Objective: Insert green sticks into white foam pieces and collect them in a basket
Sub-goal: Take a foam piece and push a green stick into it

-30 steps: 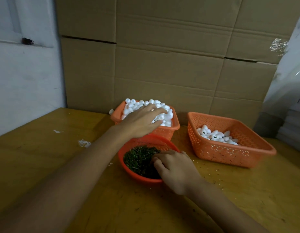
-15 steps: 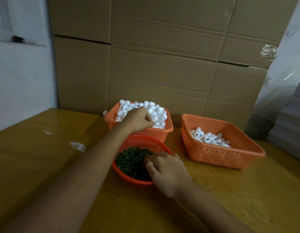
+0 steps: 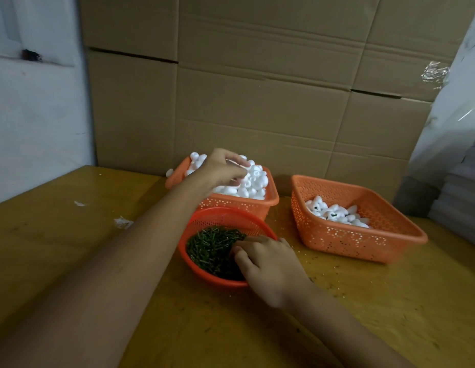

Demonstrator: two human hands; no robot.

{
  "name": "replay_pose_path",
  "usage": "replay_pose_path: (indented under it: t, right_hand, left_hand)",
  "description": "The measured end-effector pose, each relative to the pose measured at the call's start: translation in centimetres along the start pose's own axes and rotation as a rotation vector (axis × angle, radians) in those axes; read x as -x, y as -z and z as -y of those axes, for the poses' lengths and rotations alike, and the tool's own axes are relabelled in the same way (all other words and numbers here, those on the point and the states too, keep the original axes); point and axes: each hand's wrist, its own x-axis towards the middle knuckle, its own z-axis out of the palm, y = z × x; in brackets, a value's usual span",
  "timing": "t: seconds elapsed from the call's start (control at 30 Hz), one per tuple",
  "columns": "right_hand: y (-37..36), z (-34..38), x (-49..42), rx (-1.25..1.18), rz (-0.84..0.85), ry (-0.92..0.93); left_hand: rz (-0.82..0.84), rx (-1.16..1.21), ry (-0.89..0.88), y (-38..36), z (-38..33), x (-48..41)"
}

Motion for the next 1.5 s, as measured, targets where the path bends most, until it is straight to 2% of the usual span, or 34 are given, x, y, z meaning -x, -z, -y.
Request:
replay_pose_path:
  t: [0.17, 0.43, 0.53, 0.67, 0.77, 0.93, 1.03, 1.17, 1.33, 1.5]
  right_hand:
    - [-0.1, -0.1, -0.2, -0.021, -0.006, -0.001]
    - [-0.1, 0.0, -0.2, -0.002, -0.008, 0.002]
    - [-0.2, -0.2, -0.4, 0.015, -0.017, 0.002]
    - [-0.3, -0.2, -0.4, -0.004, -0.033, 0.014]
    - [-0.4, -0.3, -0.5, -0.097, -0.006, 0.019]
    - [-0.3, -1.3, -0.8, -0.294, -0.007, -0.051]
    - [-0.4, -1.4, -0.8, -0.506, -0.091, -0.116]
    - [-0.5, -1.5, -0.7, -0.675, -0.188, -0.132]
    - [-0.5, -1.7, -0.6, -0.771, -0.32, -0.105]
    - [-0.6, -1.9, -0.4, -0.859, -0.41, -0.131]
  left_hand:
    - [0.083, 0.392, -0.083, 0.2, -0.9, 1.1]
    - [0.179, 0.678, -0.014, 0.3, 0.2, 6.3]
    - [0.185, 0.607, -0.014, 0.2, 1.8, 9.2]
    - [0.099, 0.342, -0.157, 0.7, 3.2, 12.2]
    - [-0.02, 0.258, -0.245, 0.9, 3.4, 13.4]
    - [-0.082, 0.181, -0.424, 1.6, 4.1, 14.6]
    - [-0.124, 0.153, -0.431, 1.9, 5.0, 15.0]
    - [-0.114, 0.077, -0.447, 1.7, 5.8, 14.8]
    - [-0.102, 0.01, -0.469, 1.2, 6.3, 14.9]
    - [-0.105, 0.061, -0.437, 1.5, 6.4, 14.8]
